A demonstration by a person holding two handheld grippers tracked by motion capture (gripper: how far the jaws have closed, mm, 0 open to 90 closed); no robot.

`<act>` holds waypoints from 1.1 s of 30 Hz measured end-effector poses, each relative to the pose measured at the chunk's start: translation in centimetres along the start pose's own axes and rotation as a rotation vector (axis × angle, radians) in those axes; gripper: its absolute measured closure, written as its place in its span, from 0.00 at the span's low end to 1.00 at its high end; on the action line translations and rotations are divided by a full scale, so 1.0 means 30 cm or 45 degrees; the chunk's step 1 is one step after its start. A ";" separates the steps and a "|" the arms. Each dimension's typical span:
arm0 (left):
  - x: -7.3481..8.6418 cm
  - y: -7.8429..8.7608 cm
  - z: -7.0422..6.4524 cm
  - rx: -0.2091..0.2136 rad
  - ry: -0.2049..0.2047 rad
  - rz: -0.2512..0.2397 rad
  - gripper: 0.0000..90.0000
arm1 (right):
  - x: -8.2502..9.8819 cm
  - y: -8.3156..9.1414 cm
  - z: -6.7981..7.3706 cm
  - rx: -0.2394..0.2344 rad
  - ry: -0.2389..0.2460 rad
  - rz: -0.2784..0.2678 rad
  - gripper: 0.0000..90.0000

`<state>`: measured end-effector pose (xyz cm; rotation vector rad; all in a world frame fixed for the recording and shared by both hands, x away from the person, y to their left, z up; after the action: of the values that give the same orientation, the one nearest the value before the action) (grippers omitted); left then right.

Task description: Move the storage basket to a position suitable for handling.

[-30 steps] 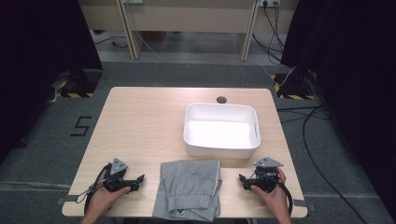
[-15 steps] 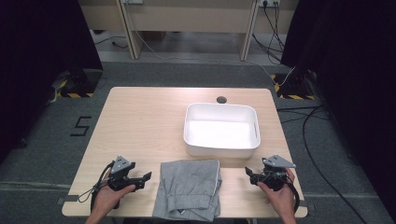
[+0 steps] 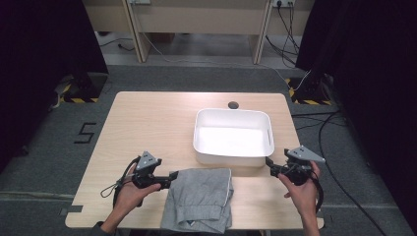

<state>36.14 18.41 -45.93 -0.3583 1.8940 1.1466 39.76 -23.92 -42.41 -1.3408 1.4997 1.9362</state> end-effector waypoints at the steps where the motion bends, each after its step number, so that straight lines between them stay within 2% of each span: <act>1: -0.008 -0.007 -0.004 0.003 -0.004 -0.001 0.20 | -0.013 -0.006 -0.008 0.000 -0.003 0.005 0.23; 8: -0.078 -0.064 -0.042 0.034 -0.018 -0.014 0.20 | -0.068 -0.051 -0.054 0.032 -0.030 0.015 0.24; 13: -0.116 -0.086 -0.052 0.046 -0.029 -0.029 0.21 | -0.098 -0.080 -0.048 0.013 -0.022 0.005 0.26; 23: -0.133 -0.142 -0.035 0.047 -0.006 -0.025 0.22 | -0.106 -0.150 -0.041 -0.005 -0.037 0.045 0.28; 29: -0.139 -0.173 -0.041 0.058 -0.014 -0.022 0.24 | -0.103 -0.165 -0.030 -0.029 -0.036 0.063 0.29; 33: -0.144 -0.199 -0.044 0.057 -0.020 -0.021 0.26 | -0.093 -0.172 -0.036 -0.022 -0.053 0.082 0.30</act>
<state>41.64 13.33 -45.66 -0.3387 1.8964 1.0914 45.44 -22.17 -42.97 -1.2663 1.5272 2.0085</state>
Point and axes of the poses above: each handheld gripper's, and its own axes: y roughly backward along the jaws, x roughly out of its underside, z roughly to its left, the point moved 3 cm from there along -y, roughly forward along the jaws, and after that the axes turned 2 degrees about y, right-handed, at the moved point
